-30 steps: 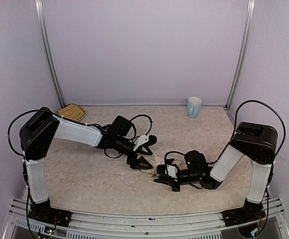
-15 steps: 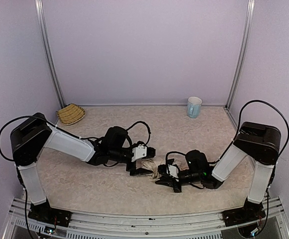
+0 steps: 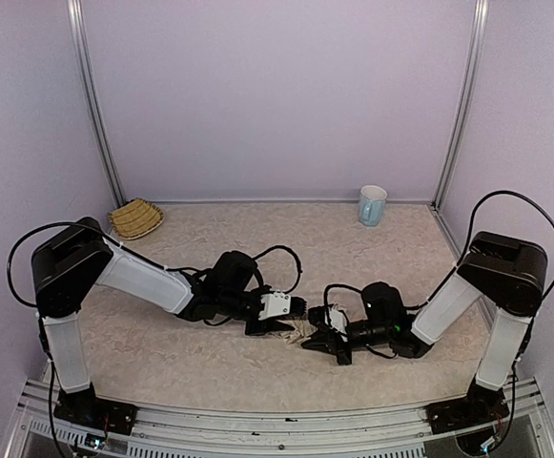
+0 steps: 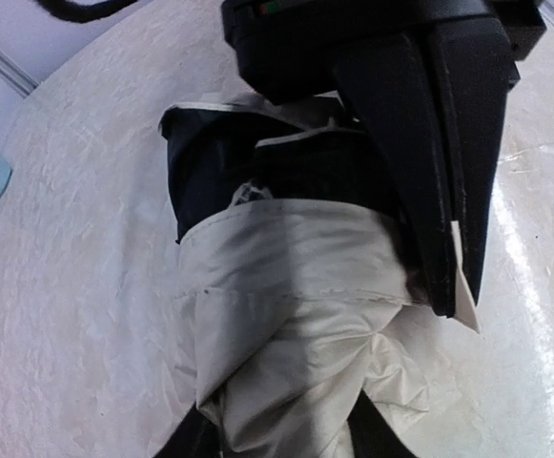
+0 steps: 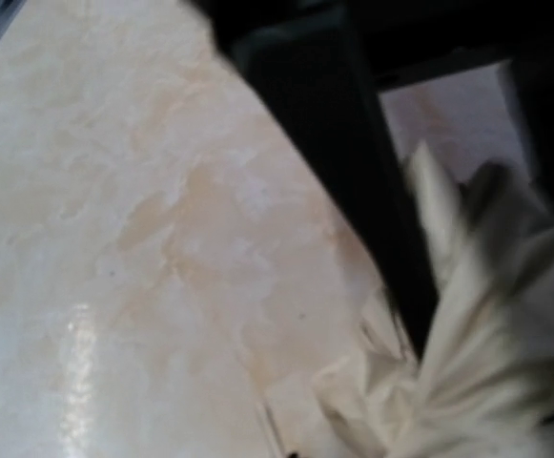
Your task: Put away the umbrella
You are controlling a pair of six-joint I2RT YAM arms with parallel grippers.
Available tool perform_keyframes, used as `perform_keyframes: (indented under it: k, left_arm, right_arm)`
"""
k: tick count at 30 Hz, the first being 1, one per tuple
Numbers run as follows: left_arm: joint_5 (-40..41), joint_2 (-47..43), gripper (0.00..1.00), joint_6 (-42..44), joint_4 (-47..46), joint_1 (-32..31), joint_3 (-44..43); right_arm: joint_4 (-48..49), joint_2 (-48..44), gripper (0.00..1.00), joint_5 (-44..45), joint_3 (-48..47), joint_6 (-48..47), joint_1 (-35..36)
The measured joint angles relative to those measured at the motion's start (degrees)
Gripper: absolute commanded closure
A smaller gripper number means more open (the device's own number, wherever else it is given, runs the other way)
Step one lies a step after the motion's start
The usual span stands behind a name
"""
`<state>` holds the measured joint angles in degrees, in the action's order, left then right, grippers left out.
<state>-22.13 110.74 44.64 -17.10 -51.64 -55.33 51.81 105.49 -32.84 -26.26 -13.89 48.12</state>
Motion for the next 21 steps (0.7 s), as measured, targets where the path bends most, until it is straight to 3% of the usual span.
perform_keyframes:
  k: [2,7,16,21]
  left_arm:
    - [1.3,0.0,0.74,0.3,-0.9,-0.7,0.3]
    - [3.9,0.0,1.0,0.7,-4.5,-2.0,1.7]
    - [7.9,0.0,1.0,1.6,-8.8,-3.4,3.8]
    - [8.3,-0.1,1.0,3.1,-9.5,-3.8,4.2]
  right_arm:
    - [-0.1,-0.5,1.0,-0.6,0.0,0.7,-0.3]
    - [-1.1,-1.4,1.0,-2.0,0.0,2.5,-0.8]
    - [-0.9,-9.0,1.0,-8.5,-0.8,12.3,-10.2]
    - [-3.5,-10.5,1.0,-8.5,-11.0,17.2,-14.7]
